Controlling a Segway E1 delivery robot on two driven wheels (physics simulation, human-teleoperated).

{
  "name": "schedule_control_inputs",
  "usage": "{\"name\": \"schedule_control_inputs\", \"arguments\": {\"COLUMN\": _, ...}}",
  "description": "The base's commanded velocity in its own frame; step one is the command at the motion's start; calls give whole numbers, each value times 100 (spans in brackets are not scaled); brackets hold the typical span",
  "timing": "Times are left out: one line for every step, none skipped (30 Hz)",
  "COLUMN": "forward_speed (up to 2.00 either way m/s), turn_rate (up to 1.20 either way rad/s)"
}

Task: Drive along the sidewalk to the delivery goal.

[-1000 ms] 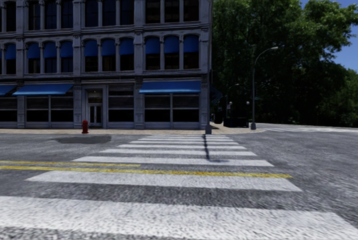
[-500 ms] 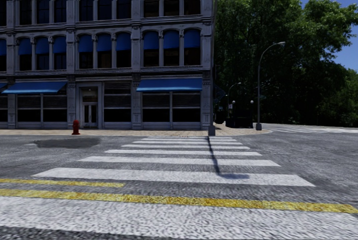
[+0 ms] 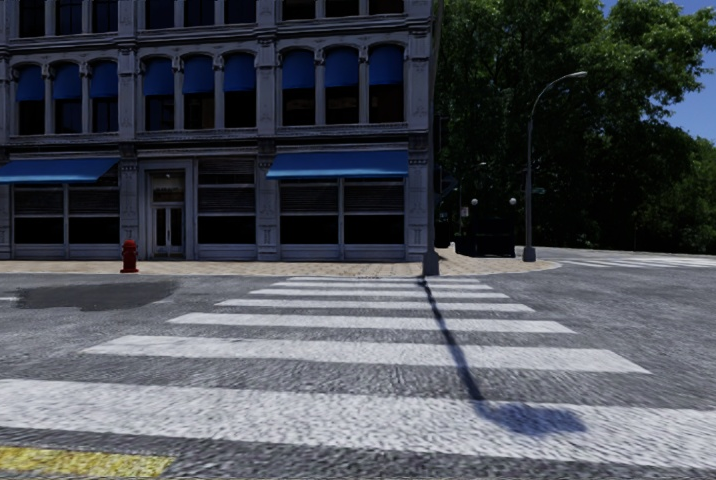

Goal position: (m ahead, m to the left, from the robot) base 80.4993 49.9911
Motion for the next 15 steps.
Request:
{"name": "schedule_control_inputs", "arguments": {"forward_speed": 200, "turn_rate": 0}}
{"name": "schedule_control_inputs", "arguments": {"forward_speed": 200, "turn_rate": 0}}
{"name": "schedule_control_inputs", "arguments": {"forward_speed": 200, "turn_rate": 0}}
{"name": "schedule_control_inputs", "arguments": {"forward_speed": 200, "turn_rate": 0}}
{"name": "schedule_control_inputs", "arguments": {"forward_speed": 200, "turn_rate": 0}}
{"name": "schedule_control_inputs", "arguments": {"forward_speed": 200, "turn_rate": 0}}
{"name": "schedule_control_inputs", "arguments": {"forward_speed": 200, "turn_rate": 0}}
{"name": "schedule_control_inputs", "arguments": {"forward_speed": 200, "turn_rate": 0}}
{"name": "schedule_control_inputs", "arguments": {"forward_speed": 200, "turn_rate": 0}}
{"name": "schedule_control_inputs", "arguments": {"forward_speed": 200, "turn_rate": 0}}
{"name": "schedule_control_inputs", "arguments": {"forward_speed": 200, "turn_rate": 0}}
{"name": "schedule_control_inputs", "arguments": {"forward_speed": 200, "turn_rate": 0}}
{"name": "schedule_control_inputs", "arguments": {"forward_speed": 200, "turn_rate": 0}}
{"name": "schedule_control_inputs", "arguments": {"forward_speed": 200, "turn_rate": 0}}
{"name": "schedule_control_inputs", "arguments": {"forward_speed": 200, "turn_rate": 0}}
